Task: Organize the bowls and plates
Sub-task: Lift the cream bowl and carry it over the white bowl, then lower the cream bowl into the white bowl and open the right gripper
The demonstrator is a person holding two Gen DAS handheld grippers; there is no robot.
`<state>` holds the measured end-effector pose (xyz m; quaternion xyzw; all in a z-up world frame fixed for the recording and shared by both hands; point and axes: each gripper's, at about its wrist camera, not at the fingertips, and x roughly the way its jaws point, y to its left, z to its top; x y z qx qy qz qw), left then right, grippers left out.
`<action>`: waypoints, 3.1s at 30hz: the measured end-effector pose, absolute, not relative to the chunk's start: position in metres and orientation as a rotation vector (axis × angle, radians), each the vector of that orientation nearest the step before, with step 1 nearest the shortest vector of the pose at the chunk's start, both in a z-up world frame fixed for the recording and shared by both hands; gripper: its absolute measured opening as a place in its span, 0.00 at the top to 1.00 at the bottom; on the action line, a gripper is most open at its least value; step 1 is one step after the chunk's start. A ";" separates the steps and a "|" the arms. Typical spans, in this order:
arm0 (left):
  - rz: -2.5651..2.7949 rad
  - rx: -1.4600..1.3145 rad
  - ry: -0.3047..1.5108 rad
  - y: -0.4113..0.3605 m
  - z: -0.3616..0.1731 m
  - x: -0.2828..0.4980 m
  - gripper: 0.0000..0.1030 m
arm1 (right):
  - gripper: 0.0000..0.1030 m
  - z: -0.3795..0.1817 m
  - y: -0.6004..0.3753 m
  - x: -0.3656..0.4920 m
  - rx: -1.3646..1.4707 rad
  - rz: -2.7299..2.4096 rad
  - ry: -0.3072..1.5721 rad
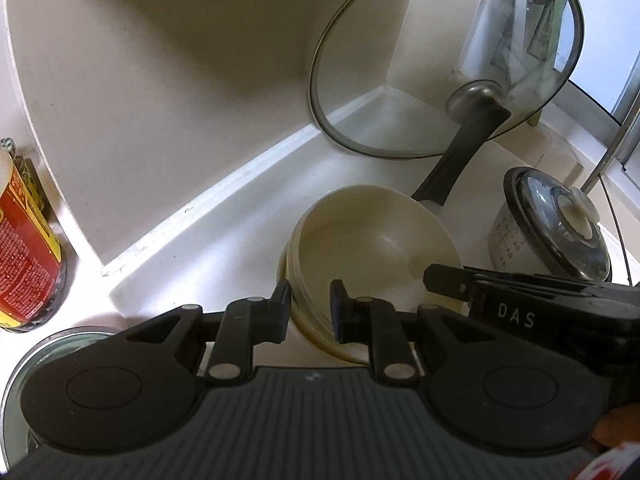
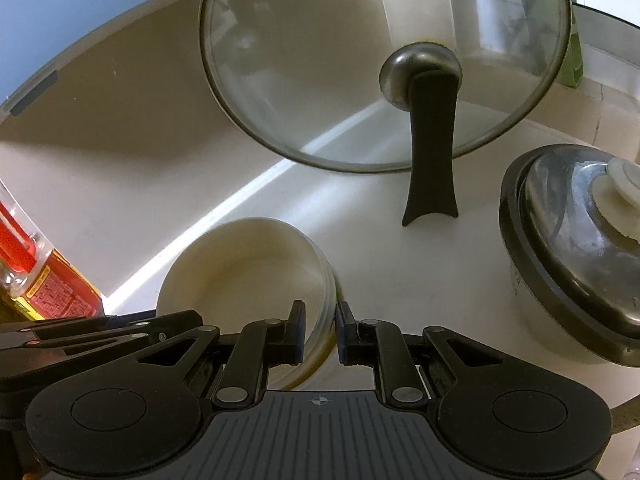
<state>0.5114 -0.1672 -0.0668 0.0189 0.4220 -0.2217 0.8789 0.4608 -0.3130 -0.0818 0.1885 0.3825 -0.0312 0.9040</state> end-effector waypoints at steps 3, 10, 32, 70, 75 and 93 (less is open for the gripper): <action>-0.466 0.038 0.884 -0.168 -0.067 0.512 0.82 | 0.84 -0.082 -0.314 0.464 0.401 -0.069 0.791; -0.473 0.033 0.870 -0.165 -0.064 0.511 0.77 | 0.84 -0.081 -0.315 0.465 0.403 -0.074 0.780; -0.478 0.019 0.868 -0.158 -0.055 0.516 0.87 | 0.94 -0.068 -0.317 0.469 0.367 -0.098 0.757; -0.483 0.064 0.821 -0.156 -0.039 0.491 0.76 | 0.51 -0.051 -0.313 0.454 0.344 -0.080 0.732; -0.495 0.070 0.818 -0.154 -0.034 0.477 0.76 | 0.49 -0.044 -0.310 0.440 0.352 -0.075 0.719; -0.538 0.071 0.797 -0.140 -0.019 0.411 0.75 | 0.40 -0.030 -0.303 0.364 0.392 -0.092 0.710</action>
